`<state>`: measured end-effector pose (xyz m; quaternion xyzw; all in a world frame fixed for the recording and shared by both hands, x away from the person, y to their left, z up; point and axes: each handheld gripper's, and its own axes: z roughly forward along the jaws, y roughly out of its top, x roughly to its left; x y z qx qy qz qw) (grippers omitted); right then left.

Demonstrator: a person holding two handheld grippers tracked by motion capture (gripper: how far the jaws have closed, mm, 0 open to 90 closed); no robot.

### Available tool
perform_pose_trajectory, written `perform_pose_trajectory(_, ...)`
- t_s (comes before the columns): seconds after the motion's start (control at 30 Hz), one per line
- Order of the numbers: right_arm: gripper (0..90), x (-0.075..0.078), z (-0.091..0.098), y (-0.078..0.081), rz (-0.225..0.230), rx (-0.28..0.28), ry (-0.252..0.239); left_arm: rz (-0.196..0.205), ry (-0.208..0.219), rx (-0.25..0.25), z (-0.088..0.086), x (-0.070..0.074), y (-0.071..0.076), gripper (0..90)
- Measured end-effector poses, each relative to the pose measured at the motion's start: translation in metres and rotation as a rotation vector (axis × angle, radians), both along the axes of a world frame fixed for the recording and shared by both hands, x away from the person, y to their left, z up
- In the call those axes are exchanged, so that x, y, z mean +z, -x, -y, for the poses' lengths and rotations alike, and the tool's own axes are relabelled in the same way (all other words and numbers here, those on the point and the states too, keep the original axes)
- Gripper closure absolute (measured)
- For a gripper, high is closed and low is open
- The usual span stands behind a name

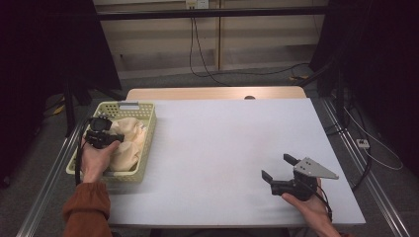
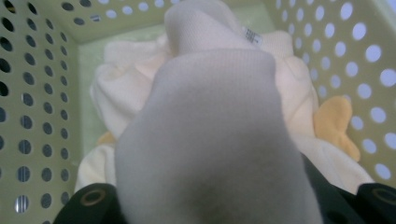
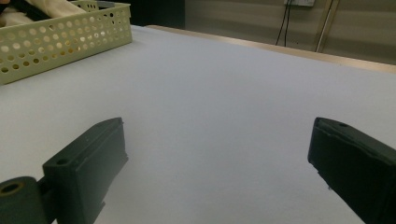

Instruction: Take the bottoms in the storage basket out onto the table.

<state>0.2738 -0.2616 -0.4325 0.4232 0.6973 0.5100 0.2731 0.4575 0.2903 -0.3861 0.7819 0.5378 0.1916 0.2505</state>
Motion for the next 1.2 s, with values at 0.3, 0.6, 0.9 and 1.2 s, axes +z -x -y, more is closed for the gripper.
perform_pose_trajectory(0.3, 4.1, 0.000, 0.000, 0.000, -0.001, 0.001, -0.002, 0.078, 0.052, 0.012, -0.002, 0.007, 0.005, 75.2)
perform_pose_trajectory(0.6, 4.1, 0.000, 0.000, 0.000, 0.000, 0.001, -0.002, 0.136, 0.093, 0.008, -0.005, 0.014, 0.009, 75.3)
perform_pose_trajectory(0.9, 4.2, 0.000, 0.000, 0.000, -0.002, 0.000, -0.002, 0.192, 0.125, 0.013, -0.009, 0.020, 0.013, 75.4)
perform_pose_trajectory(1.2, 4.1, 0.000, 0.000, 0.000, -0.002, 0.000, -0.002, 0.240, 0.173, 0.020, -0.013, 0.025, 0.017, 75.4)
